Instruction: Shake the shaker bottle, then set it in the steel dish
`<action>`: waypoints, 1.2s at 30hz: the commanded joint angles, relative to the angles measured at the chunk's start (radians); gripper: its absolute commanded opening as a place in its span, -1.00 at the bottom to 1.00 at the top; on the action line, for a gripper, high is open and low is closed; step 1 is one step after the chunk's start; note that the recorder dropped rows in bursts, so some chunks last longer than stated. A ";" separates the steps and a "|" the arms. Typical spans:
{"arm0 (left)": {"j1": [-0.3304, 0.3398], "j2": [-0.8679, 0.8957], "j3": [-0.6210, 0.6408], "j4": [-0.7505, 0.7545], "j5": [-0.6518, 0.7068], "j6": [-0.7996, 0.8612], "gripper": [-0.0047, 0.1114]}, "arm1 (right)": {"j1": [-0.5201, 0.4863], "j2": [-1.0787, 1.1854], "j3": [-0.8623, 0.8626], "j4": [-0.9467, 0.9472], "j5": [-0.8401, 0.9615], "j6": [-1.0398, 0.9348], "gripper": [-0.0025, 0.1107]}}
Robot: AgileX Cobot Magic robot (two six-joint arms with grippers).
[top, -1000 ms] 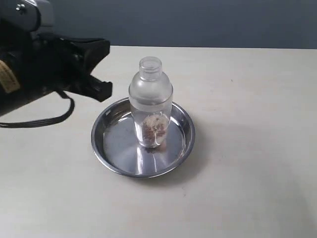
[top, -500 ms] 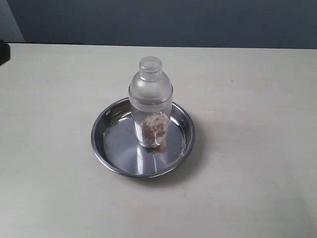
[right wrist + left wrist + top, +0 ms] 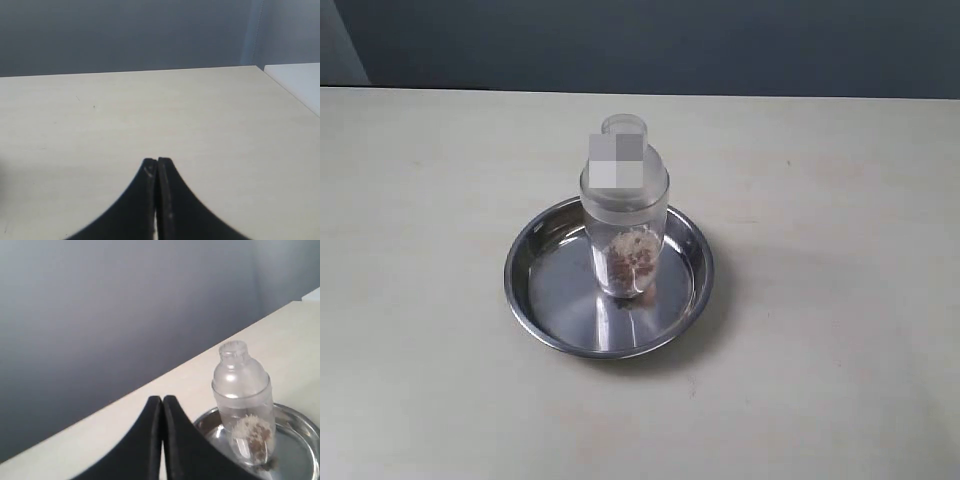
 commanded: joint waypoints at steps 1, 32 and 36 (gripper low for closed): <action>0.075 -0.120 0.132 -0.170 -0.018 -0.003 -0.91 | -0.003 -0.005 0.001 0.001 -0.014 -0.002 -0.97; 0.283 -0.234 0.371 -0.361 -0.044 -0.002 -0.91 | -0.003 -0.005 0.001 0.001 -0.014 -0.002 -0.97; 0.283 -0.234 0.371 -0.361 -0.044 -0.002 -0.91 | -0.003 -0.005 0.001 0.001 -0.014 -0.002 -0.97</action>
